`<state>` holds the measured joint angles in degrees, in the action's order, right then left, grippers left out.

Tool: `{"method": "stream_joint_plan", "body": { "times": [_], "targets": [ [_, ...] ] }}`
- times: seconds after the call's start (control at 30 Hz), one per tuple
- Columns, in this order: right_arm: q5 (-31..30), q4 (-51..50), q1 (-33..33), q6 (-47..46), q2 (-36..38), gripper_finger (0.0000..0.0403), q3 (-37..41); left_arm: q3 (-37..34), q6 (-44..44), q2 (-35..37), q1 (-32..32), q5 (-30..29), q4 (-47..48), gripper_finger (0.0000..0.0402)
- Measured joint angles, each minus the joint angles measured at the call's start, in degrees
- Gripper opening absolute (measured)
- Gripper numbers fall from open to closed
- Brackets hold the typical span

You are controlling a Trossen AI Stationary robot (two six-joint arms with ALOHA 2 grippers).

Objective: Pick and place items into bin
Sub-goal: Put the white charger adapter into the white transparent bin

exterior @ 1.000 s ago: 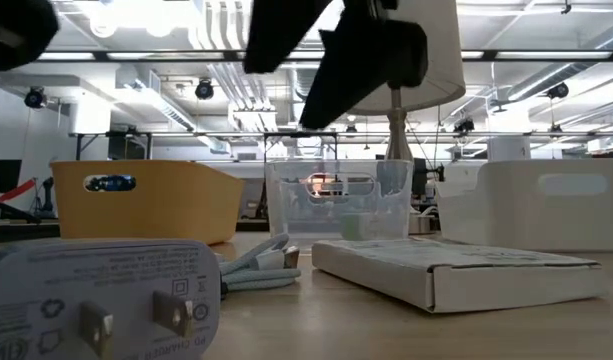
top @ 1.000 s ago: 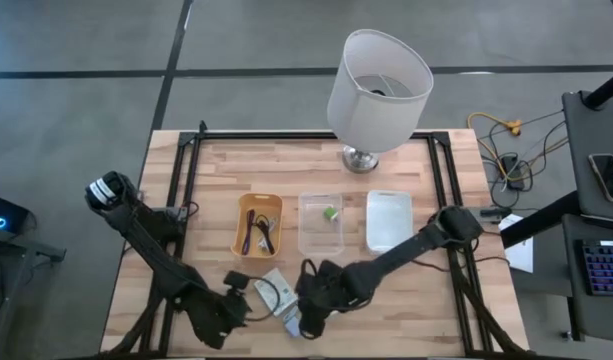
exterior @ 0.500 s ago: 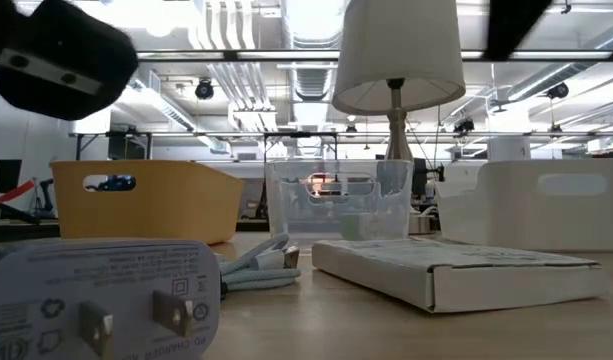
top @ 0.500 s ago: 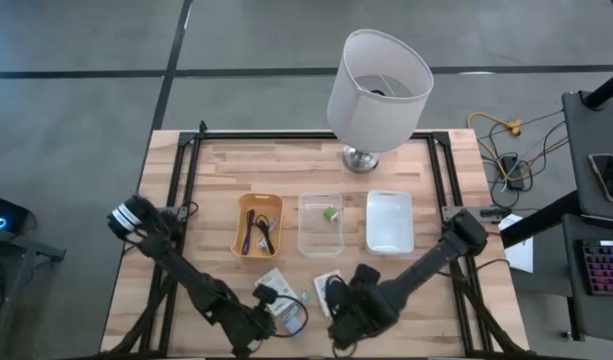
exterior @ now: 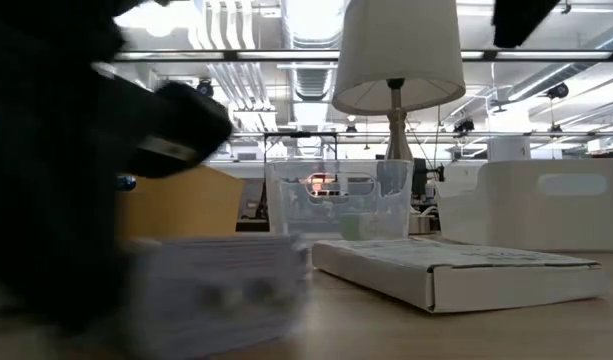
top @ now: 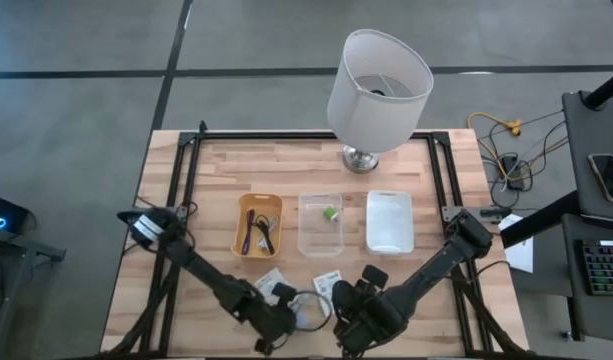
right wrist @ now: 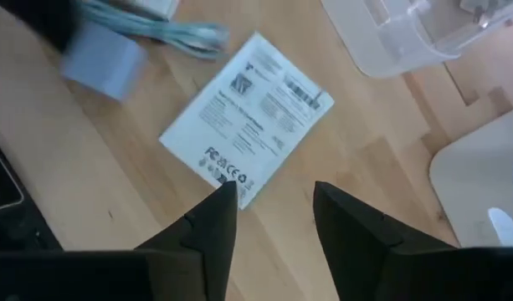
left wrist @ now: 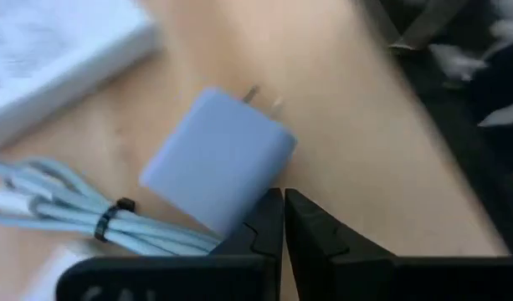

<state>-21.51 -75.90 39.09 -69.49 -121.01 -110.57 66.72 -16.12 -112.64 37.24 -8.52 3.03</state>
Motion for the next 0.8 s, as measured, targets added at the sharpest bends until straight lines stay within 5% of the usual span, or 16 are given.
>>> {"method": "stream_joint_plan", "body": {
  "times": [0.2, 0.4, 0.53, 0.8],
  "targets": [
    [-1.16, -0.09, -0.08, -0.23, 0.02, 0.0137, -0.85, 0.22, -3.43, 1.61, -4.37, -1.55, -0.34, 0.0],
    [0.69, 4.63, -0.15, 2.0, 0.02, 0.015, -0.54, -0.39, -3.12, 11.64, -0.7, -0.97, 4.57, 0.0],
    [0.82, 13.02, -0.1, 18.48, 0.07, 0.0182, 0.5, -0.39, -8.22, 18.14, 3.66, -3.02, 12.19, 0.0017],
    [0.62, 23.24, -1.68, 59.05, 0.0, 0.0251, 3.62, -0.48, -31.98, 25.04, 10.41, -7.02, 23.02, 0.0116]
  ]
}}
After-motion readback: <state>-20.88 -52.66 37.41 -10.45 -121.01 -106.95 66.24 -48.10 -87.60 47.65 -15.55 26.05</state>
